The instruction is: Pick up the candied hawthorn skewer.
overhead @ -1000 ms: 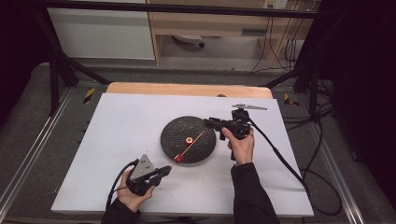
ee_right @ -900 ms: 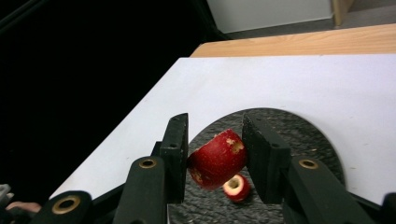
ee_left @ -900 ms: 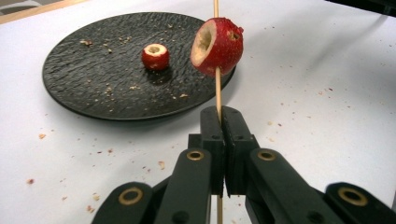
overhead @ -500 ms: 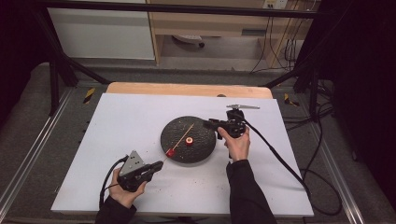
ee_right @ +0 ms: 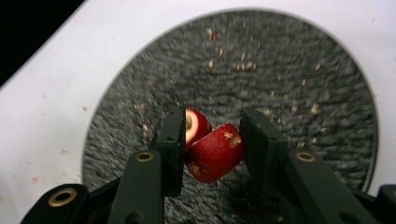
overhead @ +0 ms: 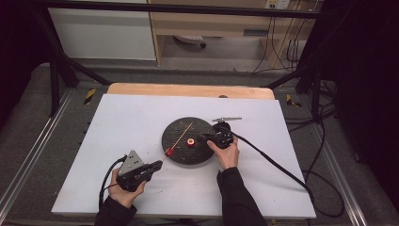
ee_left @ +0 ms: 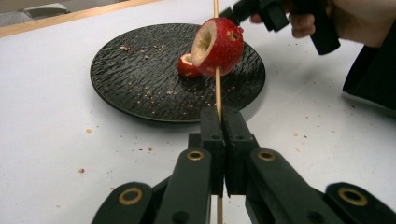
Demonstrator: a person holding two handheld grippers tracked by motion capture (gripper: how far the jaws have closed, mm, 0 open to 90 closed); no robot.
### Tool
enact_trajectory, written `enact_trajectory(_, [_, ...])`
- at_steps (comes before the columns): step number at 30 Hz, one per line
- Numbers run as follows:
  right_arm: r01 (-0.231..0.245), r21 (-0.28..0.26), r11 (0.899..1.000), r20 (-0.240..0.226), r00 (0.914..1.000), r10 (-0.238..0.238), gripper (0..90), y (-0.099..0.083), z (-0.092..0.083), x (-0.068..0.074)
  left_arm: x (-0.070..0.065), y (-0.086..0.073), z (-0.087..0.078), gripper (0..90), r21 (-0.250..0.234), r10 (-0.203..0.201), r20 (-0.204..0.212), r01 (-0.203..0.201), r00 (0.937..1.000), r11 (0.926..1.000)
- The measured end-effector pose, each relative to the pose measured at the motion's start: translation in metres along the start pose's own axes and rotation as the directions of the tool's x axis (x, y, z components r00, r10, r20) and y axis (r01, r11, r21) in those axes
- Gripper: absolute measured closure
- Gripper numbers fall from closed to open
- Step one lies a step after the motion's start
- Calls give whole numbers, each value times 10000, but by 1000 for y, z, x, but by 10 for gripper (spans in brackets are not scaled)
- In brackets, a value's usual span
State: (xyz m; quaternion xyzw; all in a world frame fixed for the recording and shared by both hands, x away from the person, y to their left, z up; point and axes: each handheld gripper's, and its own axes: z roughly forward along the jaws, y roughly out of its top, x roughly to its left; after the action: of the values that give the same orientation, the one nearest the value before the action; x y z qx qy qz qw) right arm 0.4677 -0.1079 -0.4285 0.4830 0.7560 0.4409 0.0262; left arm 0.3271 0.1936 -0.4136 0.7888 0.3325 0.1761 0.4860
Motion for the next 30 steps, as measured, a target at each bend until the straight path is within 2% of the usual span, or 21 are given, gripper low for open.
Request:
enact_trajectory(9, [489, 481, 9976, 292, 9983, -504, 622, -12, 12, 1, 0, 0, 1, 878, 16, 14, -5, -14, 10000, 10000])
enact_trajectory(12, [585, 482, 9971, 271, 9978, -598, 612, -13, 12, 2, 0, 0, 1, 878, 27, 23, -15, -23, 10000, 10000])
enact_trajectory(18, [741, 222, 9970, 176, 9971, -745, 506, -9, 3, 5, 0, 0, 1, 879, 46, -11, -14, 11, 10000, 10000])
enact_trajectory(25, [1037, -444, 9936, -168, 9944, -1045, 295, -1, -22, 14, 1, -1, 2, 878, 68, -50, -30, 51, 10000, 10000])
enact_trajectory(30, [1211, -687, 9903, -263, 9920, -1231, 178, 1, -36, 21, 1, -1, 3, 879, 86, -58, -32, 59, 10000, 9999])
